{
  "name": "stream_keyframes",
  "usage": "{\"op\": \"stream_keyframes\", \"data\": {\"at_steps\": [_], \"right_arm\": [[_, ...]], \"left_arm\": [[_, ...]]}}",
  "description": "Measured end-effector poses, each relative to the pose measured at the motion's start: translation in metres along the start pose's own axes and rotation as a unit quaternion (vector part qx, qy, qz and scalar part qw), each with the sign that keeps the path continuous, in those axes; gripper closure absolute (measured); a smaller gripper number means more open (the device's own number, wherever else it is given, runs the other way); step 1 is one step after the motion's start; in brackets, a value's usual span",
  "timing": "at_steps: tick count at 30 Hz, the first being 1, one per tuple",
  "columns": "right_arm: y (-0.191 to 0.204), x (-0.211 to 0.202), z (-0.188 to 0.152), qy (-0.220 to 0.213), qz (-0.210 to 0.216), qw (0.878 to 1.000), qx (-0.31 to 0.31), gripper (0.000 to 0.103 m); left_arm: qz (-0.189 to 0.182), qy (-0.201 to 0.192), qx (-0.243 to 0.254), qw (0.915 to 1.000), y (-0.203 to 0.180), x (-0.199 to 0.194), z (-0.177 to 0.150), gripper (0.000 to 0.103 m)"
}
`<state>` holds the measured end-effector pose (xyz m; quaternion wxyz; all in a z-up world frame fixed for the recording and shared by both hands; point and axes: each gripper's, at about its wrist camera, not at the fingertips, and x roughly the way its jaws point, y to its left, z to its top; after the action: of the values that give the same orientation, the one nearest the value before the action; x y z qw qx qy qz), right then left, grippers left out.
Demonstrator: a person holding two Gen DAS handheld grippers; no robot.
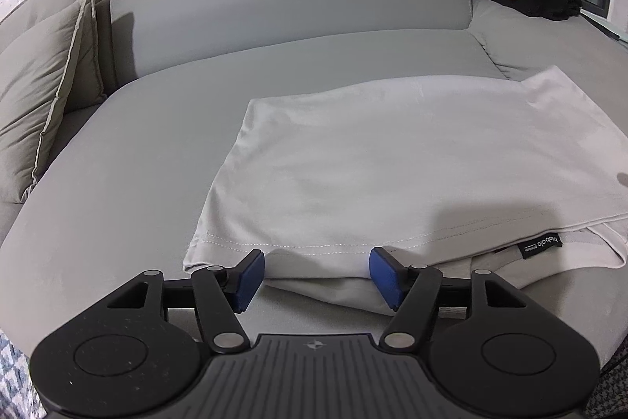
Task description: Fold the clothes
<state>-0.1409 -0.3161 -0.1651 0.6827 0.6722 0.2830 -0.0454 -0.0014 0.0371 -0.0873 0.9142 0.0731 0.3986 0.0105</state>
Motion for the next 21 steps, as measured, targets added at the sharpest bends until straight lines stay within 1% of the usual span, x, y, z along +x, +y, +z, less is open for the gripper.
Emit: {"op": "stream_keyframes", "data": {"at_steps": [6, 11, 13, 17, 21], "right_arm": [[-0.005, 0.013, 0.008, -0.03, 0.034, 0.998, -0.041, 0.055], [-0.004, 0.019, 0.011, -0.044, 0.039, 0.997, -0.05, 0.055], [-0.003, 0.016, 0.01, -0.04, 0.039, 0.997, -0.045, 0.056], [0.002, 0.011, 0.008, -0.019, 0.043, 0.999, -0.014, 0.056], [0.009, 0.024, 0.006, -0.021, 0.035, 0.999, -0.024, 0.06]], "left_arm": [[0.004, 0.001, 0.003, 1.0, -0.001, 0.001, 0.0, 0.04], [0.006, 0.0, 0.006, 1.0, -0.002, 0.001, -0.001, 0.039], [0.007, 0.0, 0.007, 1.0, -0.002, 0.001, -0.001, 0.039], [0.007, 0.001, 0.008, 0.9999, -0.002, 0.001, -0.001, 0.039], [-0.005, 0.002, -0.001, 1.0, 0.002, -0.001, 0.004, 0.041]]}}
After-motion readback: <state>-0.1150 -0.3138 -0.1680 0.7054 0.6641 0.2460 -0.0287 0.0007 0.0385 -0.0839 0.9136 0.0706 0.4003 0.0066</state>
